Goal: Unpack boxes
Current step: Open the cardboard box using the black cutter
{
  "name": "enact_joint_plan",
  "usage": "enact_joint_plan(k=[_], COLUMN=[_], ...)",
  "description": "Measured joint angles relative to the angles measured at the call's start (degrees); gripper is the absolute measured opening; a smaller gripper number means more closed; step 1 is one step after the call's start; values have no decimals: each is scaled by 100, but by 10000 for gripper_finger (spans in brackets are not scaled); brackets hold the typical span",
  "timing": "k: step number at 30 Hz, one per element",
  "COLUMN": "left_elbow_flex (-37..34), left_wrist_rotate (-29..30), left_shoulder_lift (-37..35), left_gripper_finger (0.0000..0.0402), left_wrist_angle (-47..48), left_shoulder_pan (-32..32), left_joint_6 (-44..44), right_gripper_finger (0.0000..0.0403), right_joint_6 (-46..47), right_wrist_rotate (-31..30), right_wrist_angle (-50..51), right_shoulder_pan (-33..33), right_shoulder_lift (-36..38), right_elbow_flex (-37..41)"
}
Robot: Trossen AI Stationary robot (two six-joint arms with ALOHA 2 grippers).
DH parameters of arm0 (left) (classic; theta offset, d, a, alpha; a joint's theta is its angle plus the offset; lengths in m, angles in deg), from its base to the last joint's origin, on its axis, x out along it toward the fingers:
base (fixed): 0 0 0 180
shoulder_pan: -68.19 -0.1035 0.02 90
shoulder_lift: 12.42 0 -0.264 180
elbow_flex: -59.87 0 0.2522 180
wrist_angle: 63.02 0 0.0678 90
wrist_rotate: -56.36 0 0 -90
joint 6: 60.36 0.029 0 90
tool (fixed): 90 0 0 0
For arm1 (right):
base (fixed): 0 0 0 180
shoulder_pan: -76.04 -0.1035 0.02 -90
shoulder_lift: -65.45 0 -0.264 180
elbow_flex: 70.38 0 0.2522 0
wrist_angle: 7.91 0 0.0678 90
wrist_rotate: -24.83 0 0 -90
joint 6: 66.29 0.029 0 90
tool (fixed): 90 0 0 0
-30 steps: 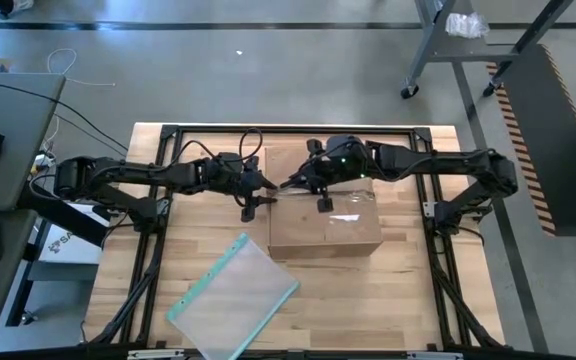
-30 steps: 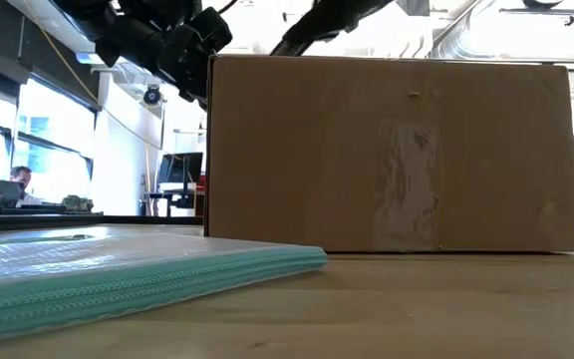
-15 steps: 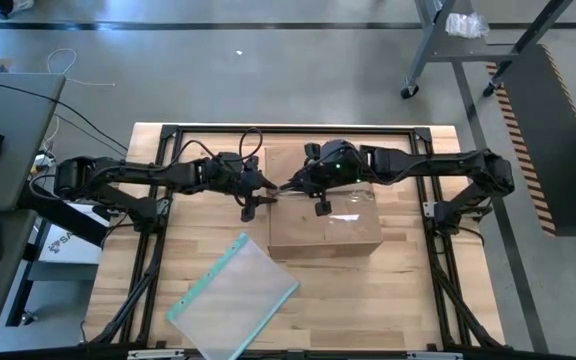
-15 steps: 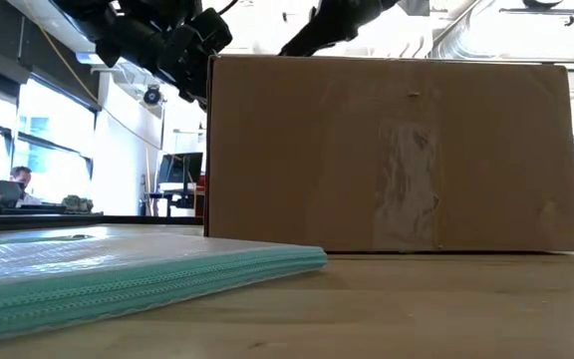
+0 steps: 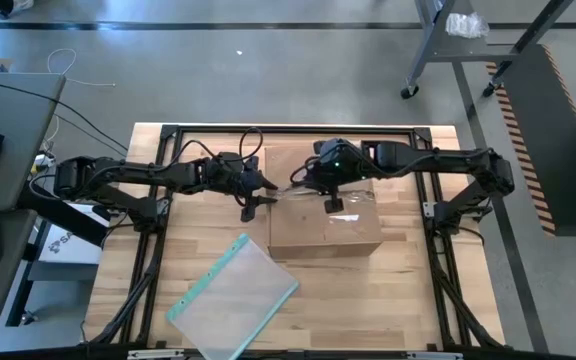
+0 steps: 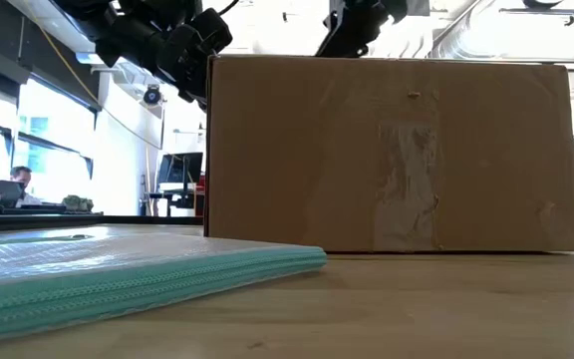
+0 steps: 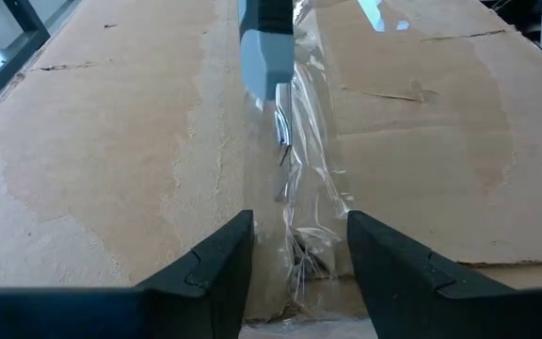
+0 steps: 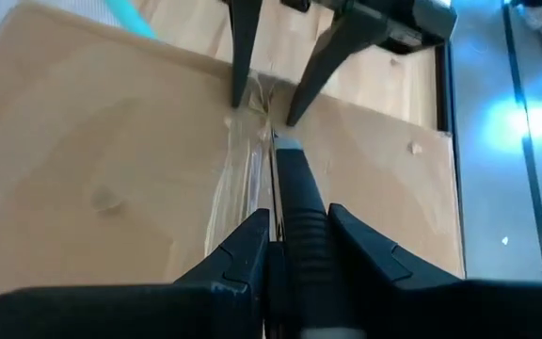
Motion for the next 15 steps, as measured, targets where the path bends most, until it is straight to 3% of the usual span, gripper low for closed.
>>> enact_joint_plan(k=[7,15], left_elbow_flex=[0,0], left_wrist_rotate=[4,7], left_shoulder_lift=[0,0], left_gripper_finger=[157,157], left_wrist_angle=[0,0], left_shoulder_pan=[0,2], left_joint_6=[3,2], right_gripper_finger=[72,72], right_joint_6=[94,352], right_wrist_rotate=[119,120], right_wrist_angle=[-748,-629], right_shoulder_pan=[-113,-122], right_shoulder_lift=[-11,-22], right_elbow_flex=[4,31])
